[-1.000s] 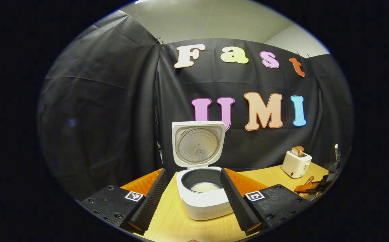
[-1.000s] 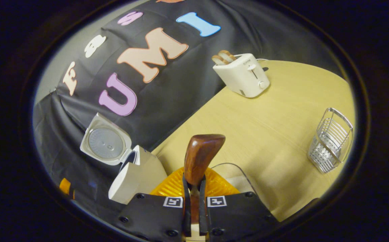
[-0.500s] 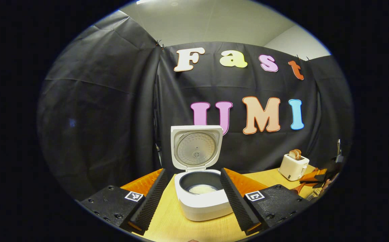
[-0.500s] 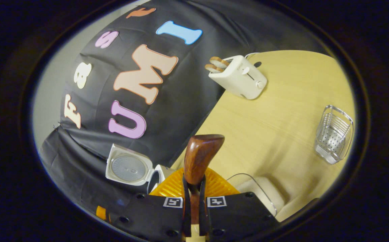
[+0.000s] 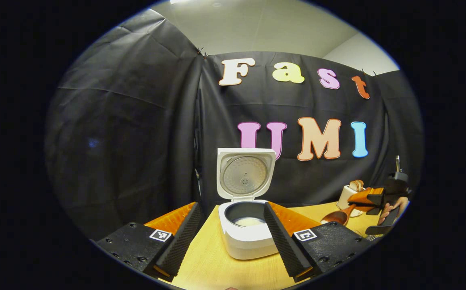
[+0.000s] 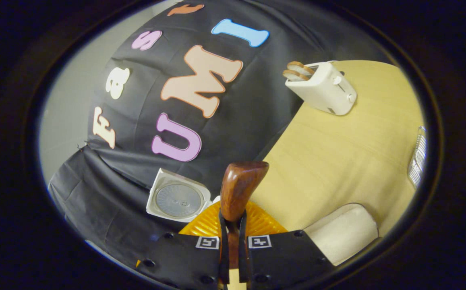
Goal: Close the left gripper, press the button to open the rice cooker; take a wooden spoon from the chopstick holder with the right hand, scoop a spoonful of rice and pour it into the rice cooker, then put the wooden spoon back into the chopstick holder.
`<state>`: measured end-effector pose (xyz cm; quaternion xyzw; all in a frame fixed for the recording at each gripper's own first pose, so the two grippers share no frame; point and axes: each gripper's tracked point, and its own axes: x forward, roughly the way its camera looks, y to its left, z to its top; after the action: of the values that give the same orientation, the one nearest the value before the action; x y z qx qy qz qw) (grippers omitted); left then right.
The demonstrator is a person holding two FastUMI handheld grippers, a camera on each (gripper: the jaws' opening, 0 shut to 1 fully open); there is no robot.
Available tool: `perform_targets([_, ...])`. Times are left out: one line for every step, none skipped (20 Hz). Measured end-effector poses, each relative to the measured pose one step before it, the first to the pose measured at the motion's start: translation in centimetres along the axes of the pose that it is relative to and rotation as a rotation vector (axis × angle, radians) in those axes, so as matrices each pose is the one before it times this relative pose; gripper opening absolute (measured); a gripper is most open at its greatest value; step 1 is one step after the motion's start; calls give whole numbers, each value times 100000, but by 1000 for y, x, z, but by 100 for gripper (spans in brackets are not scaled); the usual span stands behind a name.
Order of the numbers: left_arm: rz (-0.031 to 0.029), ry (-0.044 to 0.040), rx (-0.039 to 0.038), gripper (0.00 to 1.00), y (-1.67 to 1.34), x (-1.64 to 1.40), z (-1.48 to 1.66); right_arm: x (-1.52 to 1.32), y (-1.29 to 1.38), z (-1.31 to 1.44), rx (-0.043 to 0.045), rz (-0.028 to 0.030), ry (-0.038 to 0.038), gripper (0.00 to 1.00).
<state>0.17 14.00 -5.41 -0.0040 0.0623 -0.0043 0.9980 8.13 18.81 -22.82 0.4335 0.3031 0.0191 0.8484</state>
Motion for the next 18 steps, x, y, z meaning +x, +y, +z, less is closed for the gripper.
perform_targets([396, 376, -127, 94, 328, -219, -205, 555, 1099, -306, -792, 1454, -124, 12])
perform_targets([572, 391, -215, 93, 416, -242, -137, 673, 1083, -273, -441, 1648, 100, 12])
perform_targets([657, 388, -304, 93, 454, -180, -156, 701, 1081, -176, -7, 1308, 7, 12])
perform_targets([719, 97, -419, 94, 507, -150, -111, 691, 1061, -125, -136, 1394, -338, 12])
perform_targets([771, 121, -454, 94, 401, -192, -60, 711, 1071, -216, -214, 1392, -766, 14])
perform_targets([638, 238, -411, 94, -208, 412, -157, 890, 950, -146, -424, 1121, -444, 12])
perform_targets([742, 457, -379, 94, 96, 86, -143, 772, 942, -259, -442, 894, -230, 12])
perform_targets([641, 118, -390, 94, 180, -62, -81, 1034, 798, -337, -847, 723, 97, 12])
perform_targets([1026, 261, -435, 92, 219, -14, -77, 1048, 858, -410, -1268, 458, -192, 14])
perform_targets([898, 331, -653, 94, 348, -29, -369, 1112, 707, -345, -2041, 399, -536, 12])
perform_targets([709, 368, -718, 93, 371, 64, -267, 956, 673, -549, -1800, 290, -28, 10])
perform_targets([675, 348, -506, 95, 1068, -729, -211, 1128, 594, -789, -1596, 208, 714, 12])
perform_targets([681, 303, -280, 95, 934, -750, -158, 1187, 654, -1263, -734, 443, 1163, 12])
perform_targets([863, 187, 35, 95, 747, -691, -332, 968, 395, -720, 162, 486, 826, 12])
perform_targets([943, 295, 194, 95, 564, -308, -235, 1045, 415, -951, 457, 108, 772, 12])
perform_targets([936, 453, 286, 95, 150, 14, -195, 1098, 305, -855, -62, -420, 1175, 12])
perform_targets([1160, 383, 285, 95, 340, 77, -155, 1057, 329, -762, -193, -524, 1088, 12])
perform_targets([1018, 241, 73, 95, 362, 66, -160, 1174, 242, -829, -441, -495, 1305, 12])
